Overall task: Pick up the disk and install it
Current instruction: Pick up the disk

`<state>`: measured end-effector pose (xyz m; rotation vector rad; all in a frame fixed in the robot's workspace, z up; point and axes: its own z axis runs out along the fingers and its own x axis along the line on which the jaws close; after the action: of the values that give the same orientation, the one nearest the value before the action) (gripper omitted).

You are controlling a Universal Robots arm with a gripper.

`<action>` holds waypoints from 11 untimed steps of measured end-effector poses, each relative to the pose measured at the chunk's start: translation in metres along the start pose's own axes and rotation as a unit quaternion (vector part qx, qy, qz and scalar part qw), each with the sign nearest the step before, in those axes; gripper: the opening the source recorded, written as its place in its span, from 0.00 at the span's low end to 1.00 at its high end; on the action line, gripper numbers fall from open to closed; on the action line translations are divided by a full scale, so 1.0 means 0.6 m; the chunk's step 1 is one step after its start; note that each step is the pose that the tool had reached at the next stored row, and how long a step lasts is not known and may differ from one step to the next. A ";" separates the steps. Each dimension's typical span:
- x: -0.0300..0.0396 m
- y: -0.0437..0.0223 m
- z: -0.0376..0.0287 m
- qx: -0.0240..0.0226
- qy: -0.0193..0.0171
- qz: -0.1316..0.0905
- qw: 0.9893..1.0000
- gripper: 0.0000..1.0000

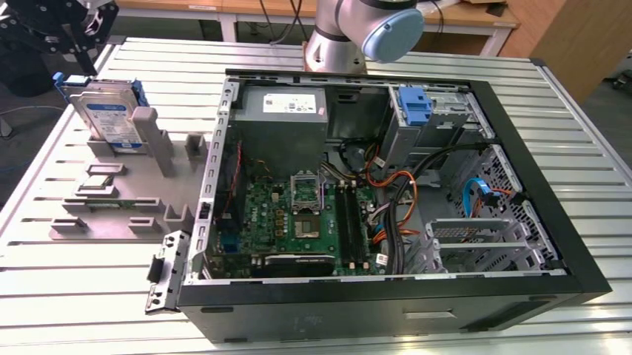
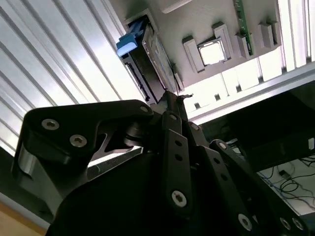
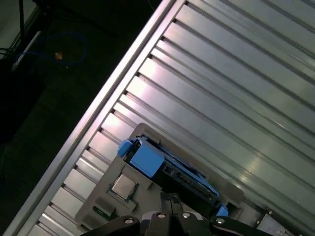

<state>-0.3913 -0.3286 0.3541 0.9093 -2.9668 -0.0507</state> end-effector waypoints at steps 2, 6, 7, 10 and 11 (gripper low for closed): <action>0.000 0.000 0.000 0.000 0.001 -0.018 1.000 0.10; 0.000 0.000 0.001 0.001 0.002 -0.054 0.999 0.10; 0.000 0.000 0.001 0.002 0.003 -0.063 0.998 0.10; 0.000 0.000 0.001 0.002 0.004 -0.090 0.996 0.10; 0.000 0.000 0.001 0.003 0.004 -0.098 0.995 0.10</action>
<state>-0.3913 -0.3286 0.3532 1.1961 -2.8602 -0.0445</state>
